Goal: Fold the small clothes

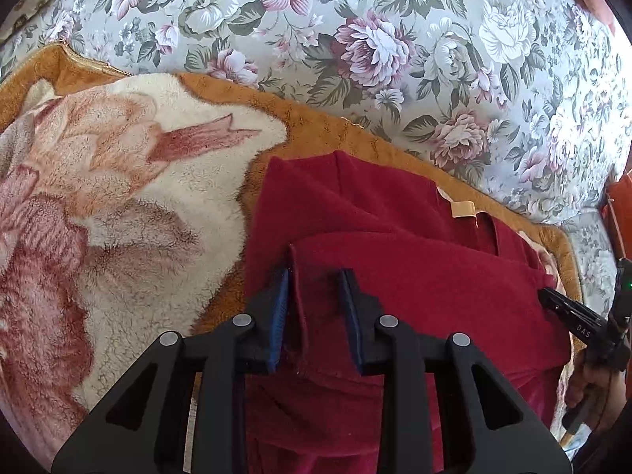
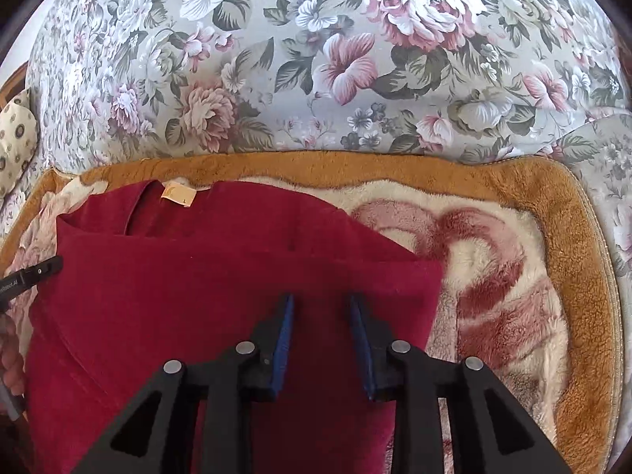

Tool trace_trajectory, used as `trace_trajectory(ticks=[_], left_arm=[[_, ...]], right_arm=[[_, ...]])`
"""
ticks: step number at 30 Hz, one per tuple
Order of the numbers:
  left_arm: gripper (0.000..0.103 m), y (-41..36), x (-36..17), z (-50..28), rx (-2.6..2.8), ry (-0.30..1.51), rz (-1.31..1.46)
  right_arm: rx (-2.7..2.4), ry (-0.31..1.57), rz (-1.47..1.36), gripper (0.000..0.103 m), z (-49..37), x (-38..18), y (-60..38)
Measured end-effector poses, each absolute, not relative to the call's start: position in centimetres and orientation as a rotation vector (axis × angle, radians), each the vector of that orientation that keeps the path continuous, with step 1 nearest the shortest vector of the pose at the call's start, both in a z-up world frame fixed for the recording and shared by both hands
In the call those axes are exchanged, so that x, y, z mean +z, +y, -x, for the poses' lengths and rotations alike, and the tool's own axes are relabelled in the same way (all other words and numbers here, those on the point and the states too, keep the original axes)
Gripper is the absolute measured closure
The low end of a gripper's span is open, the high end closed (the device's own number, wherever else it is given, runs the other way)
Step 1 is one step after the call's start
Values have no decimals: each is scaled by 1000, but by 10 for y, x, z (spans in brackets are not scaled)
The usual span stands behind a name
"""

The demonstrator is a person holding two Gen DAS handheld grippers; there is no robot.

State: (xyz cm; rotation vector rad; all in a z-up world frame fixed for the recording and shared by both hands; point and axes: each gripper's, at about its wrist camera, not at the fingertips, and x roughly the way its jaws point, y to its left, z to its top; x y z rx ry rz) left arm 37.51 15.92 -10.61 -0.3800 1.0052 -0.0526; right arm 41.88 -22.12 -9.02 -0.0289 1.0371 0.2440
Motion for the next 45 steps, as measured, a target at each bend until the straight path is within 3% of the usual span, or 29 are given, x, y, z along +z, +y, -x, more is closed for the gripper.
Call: trace_trajectory(ticks=[3, 7, 9, 11, 25, 34, 45], left_arm=[[77, 161, -89, -365, -35, 990, 356], [75, 170, -52, -318, -29, 898, 344], [47, 172, -41, -288, -34, 882, 359], [41, 170, -35, -261, -50, 870, 352], [41, 172, -44, -122, -73, 896, 432], [41, 207, -38, -43, -21, 883, 386], [41, 199, -90, 8, -102, 955, 425]], right_arm=[[202, 1039, -6, 75, -409, -59, -231], [250, 824, -33, 74, -330, 10, -247], [261, 752, 5, 72, -278, 30, -252], [270, 741, 10, 70, -237, 36, -258], [242, 861, -54, 70, -26, -7, -283], [366, 861, -305, 70, 24, 6, -288], [426, 980, -273, 69, 22, -37, -260]])
